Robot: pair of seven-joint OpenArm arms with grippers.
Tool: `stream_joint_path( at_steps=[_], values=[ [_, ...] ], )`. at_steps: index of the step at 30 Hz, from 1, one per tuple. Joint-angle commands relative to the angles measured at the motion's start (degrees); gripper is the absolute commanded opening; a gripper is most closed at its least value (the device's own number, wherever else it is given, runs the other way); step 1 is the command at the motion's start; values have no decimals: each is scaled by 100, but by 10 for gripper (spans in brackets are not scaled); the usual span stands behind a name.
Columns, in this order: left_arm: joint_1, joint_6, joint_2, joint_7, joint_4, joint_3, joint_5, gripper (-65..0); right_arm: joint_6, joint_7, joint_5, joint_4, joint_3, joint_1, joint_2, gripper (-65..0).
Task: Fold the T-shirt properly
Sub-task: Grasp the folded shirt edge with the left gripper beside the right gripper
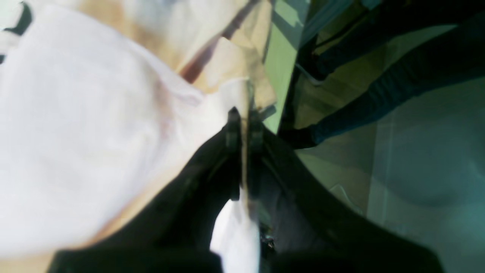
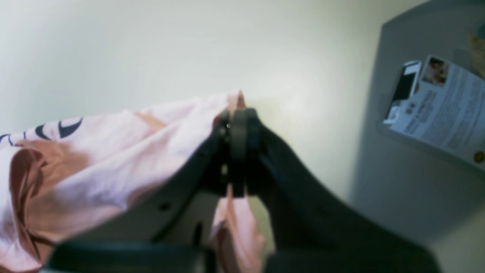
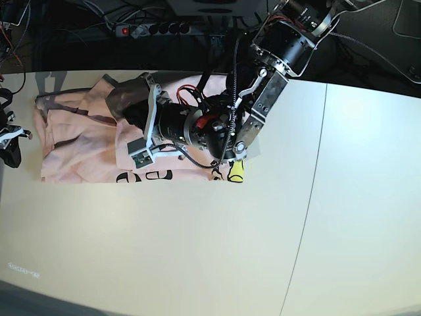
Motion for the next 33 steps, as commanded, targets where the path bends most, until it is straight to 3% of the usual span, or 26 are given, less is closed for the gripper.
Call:
stream_joint_path(
  at_steps=[1,8,17,21,24,26,29,33],
  values=[
    [-109,-153,92,-129,92,-125,-101,-650,428,131,68,92,57,44,157,-650],
    [-85,-155,90,-138,92,-761,-243,-650,428,131,68,92,57,44,155,-650],
    [17,-157,92,-61,92,-142,-391,-647,428,127,205,92,50,44,155,-650],
    [20,-151,92,-87,92,103,-267,-405,428,125,592,92,15,46,157,-650],
    [20,-151,92,-173,92,153,-254,-383,431,120,898,94,-125,74,157,-439],
    [17,-151,92,-190,92,151,-251,-383,433,-66,1150,105,-260,144,155,-360],
    [20,-153,92,-192,92,151,-254,-384,448,-527,1493,166,-562,365,153,-353],
    [20,-151,90,-188,92,133,-238,-384,448,-564,1414,304,-1248,632,151,-353]
  ],
)
